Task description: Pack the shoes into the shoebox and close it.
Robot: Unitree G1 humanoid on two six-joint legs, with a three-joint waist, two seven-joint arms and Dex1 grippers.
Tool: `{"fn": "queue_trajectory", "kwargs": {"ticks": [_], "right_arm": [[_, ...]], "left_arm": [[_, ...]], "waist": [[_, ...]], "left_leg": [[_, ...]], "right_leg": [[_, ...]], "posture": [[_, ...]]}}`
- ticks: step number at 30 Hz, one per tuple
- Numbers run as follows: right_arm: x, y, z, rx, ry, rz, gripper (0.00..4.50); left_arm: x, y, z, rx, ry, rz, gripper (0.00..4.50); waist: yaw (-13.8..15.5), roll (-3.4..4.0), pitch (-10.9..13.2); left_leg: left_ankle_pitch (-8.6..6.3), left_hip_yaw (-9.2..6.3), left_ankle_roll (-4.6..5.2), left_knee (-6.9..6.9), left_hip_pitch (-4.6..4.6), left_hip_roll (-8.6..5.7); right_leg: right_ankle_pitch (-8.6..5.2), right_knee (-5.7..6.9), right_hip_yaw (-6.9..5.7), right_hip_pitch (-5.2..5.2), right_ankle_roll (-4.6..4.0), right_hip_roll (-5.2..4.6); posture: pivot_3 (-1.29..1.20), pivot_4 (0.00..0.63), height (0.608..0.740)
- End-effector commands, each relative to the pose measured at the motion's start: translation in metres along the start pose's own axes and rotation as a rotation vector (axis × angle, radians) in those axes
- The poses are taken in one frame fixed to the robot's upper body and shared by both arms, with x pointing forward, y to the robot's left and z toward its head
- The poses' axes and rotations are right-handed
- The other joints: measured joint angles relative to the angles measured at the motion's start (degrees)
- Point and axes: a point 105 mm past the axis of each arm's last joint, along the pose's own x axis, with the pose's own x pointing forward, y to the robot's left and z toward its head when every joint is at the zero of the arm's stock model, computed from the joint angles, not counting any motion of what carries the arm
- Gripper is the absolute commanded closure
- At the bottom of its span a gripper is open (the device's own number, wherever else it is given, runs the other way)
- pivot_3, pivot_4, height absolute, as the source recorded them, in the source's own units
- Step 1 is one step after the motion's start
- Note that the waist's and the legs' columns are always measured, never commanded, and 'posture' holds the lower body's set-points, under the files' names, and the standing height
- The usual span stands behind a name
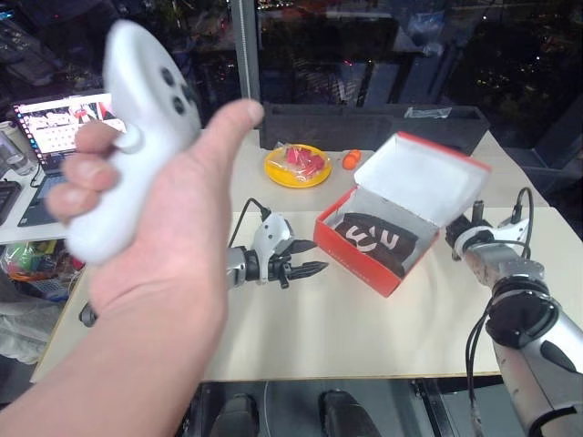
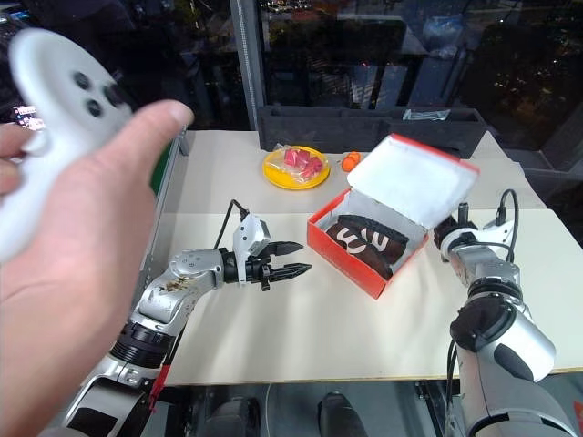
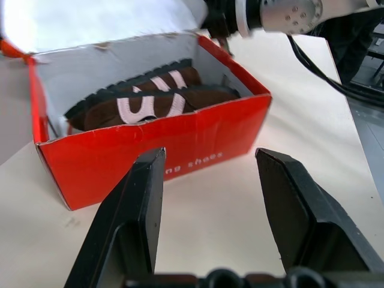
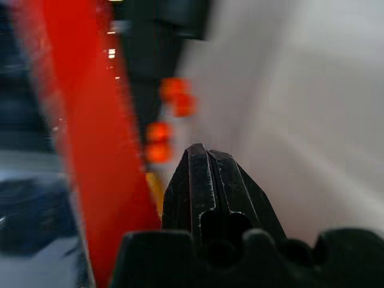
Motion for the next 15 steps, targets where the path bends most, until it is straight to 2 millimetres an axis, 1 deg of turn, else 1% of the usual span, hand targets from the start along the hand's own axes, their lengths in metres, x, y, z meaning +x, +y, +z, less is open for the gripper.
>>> {"fn": "queue_trajectory", "kwargs": {"ticks": [1, 2, 4, 6, 9, 10, 11, 14, 15], "right_arm": [[0.003, 0.076, 0.014, -0.047, -0.032, 0.39, 4.47], [0.003, 0.082, 0.01, -0.06, -0.014, 0.43, 4.47], [-0.001, 0.099, -0.009, -0.125, 0.075, 0.537, 4.47], [-0.005, 0.109, -0.023, -0.176, 0.136, 0.596, 4.47], [-0.015, 0.115, -0.055, -0.297, 0.26, 0.613, 4.47], [-0.02, 0.114, -0.066, -0.344, 0.305, 0.605, 4.47], [-0.024, 0.113, -0.073, -0.371, 0.33, 0.599, 4.47], [-0.039, 0.095, -0.105, -0.522, 0.475, 0.506, 4.47], [-0.045, 0.087, -0.118, -0.598, 0.542, 0.466, 4.47]], "left_arm": [[0.002, -0.001, 0.014, 0.049, -0.03, -0.018, 1.97], [0.002, -0.001, 0.014, 0.05, -0.03, -0.018, 1.97], [0.003, 0.0, 0.015, 0.054, -0.027, -0.021, 1.97], [0.003, 0.001, 0.015, 0.056, -0.026, -0.021, 1.97], [0.003, 0.001, 0.016, 0.063, -0.023, -0.024, 1.97], [0.002, 0.002, 0.015, 0.064, -0.021, -0.024, 1.97], [0.002, 0.002, 0.015, 0.065, -0.021, -0.024, 1.97], [0.001, 0.003, 0.015, 0.067, -0.019, -0.02, 1.97], [0.001, 0.003, 0.016, 0.067, -0.02, -0.016, 1.97]], "waist": [[0.0, 0.02, 0.0], [0.0, 0.02, 0.0], [0.0, 0.03, 0.0], [0.1, 0.03, 0.0], [0.2, 0.04, 0.0], [0.2, 0.04, 0.0], [0.3, 0.05, 0.0], [0.3, 0.05, 0.0], [0.4, 0.05, 0.0]], "left_leg": [[0.0, 0.0, 0.0, 0.0, 0.0, 0.0], [0.0, 0.01, 0.0, 0.0, -0.01, 0.0], [0.0, 0.0, 0.0, 0.0, -0.01, 0.01], [0.0, -0.01, 0.0, -0.01, 0.0, 0.01], [0.0, -0.02, 0.0, 0.0, 0.01, 0.02], [0.0, -0.02, 0.0, -0.01, 0.01, 0.02], [0.0, -0.02, 0.0, 0.0, 0.0, 0.02], [0.0, -0.02, -0.01, 0.0, -0.04, 0.02], [0.0, -0.02, -0.01, 0.0, -0.04, 0.02]], "right_leg": [[0.0, -0.01, 0.0, 0.0, 0.0, 0.0], [0.0, -0.02, 0.0, 0.0, 0.01, 0.0], [0.0, -0.01, -0.01, 0.0, 0.01, 0.0], [0.0, 0.05, -0.02, -0.01, 0.0, 0.0], [-0.01, 0.14, -0.03, -0.03, -0.01, 0.0], [-0.01, 0.15, -0.03, -0.04, -0.01, 0.0], [-0.01, 0.17, -0.03, -0.04, -0.01, 0.0], [-0.01, 0.19, -0.02, -0.1, -0.01, -0.01], [-0.01, 0.2, -0.02, -0.12, -0.01, -0.01]], "posture": [[0.0, 0.15, 0.714], [0.0, 0.15, 0.714], [0.0, 0.15, 0.714], [0.0, 0.15, 0.714], [0.0, 0.15, 0.714], [0.0, 0.15, 0.714], [0.0, 0.15, 0.714], [0.0, 0.15, 0.714], [0.0, 0.15, 0.714]]}}
